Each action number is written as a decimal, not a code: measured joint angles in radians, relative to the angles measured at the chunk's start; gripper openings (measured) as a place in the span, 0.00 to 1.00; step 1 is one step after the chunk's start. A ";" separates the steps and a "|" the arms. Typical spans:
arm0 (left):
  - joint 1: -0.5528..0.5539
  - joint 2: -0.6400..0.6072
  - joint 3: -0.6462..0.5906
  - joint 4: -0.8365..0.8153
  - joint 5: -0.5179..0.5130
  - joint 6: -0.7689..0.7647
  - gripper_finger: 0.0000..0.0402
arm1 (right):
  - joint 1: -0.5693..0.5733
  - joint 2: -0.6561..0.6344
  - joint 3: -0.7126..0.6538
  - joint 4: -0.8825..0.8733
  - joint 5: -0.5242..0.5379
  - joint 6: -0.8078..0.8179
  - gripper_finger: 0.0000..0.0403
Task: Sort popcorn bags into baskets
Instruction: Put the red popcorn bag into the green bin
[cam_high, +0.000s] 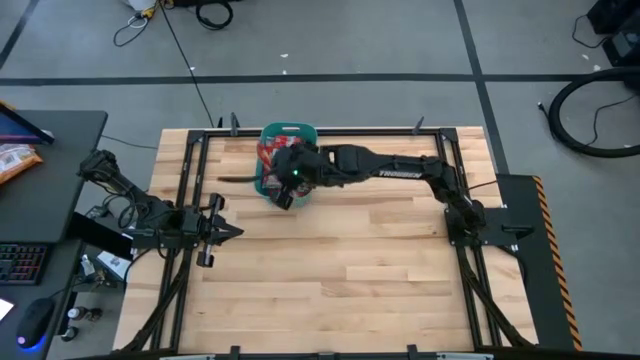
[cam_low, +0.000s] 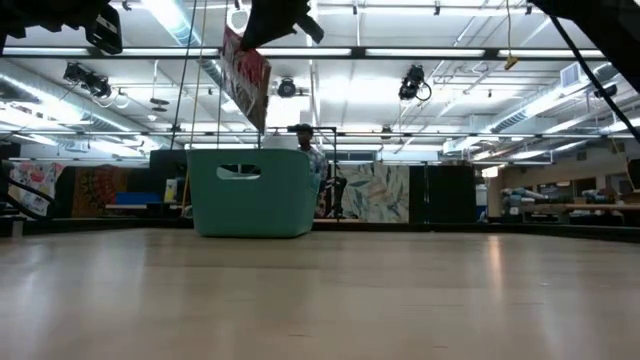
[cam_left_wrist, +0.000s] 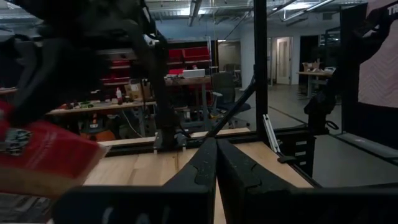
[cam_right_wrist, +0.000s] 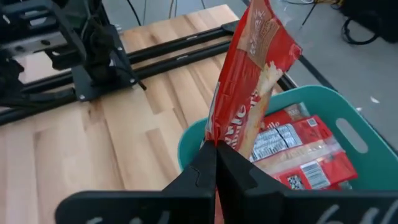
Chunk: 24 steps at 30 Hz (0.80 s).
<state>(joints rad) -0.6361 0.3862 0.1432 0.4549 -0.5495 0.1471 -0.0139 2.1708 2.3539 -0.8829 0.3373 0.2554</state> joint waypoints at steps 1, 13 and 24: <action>0.000 0.000 0.000 0.000 0.000 0.001 0.03 | -0.010 0.000 0.000 0.004 -0.011 -0.002 0.02; 0.000 0.000 0.000 -0.001 0.000 0.005 0.03 | -0.075 0.004 0.000 0.034 -0.099 -0.023 0.02; 0.000 0.000 0.000 -0.005 0.000 0.003 0.03 | -0.087 0.004 -0.109 0.160 -0.160 0.001 0.02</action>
<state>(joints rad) -0.6359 0.3866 0.1432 0.4496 -0.5495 0.1505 -0.1005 2.1746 2.2446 -0.7227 0.1777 0.2561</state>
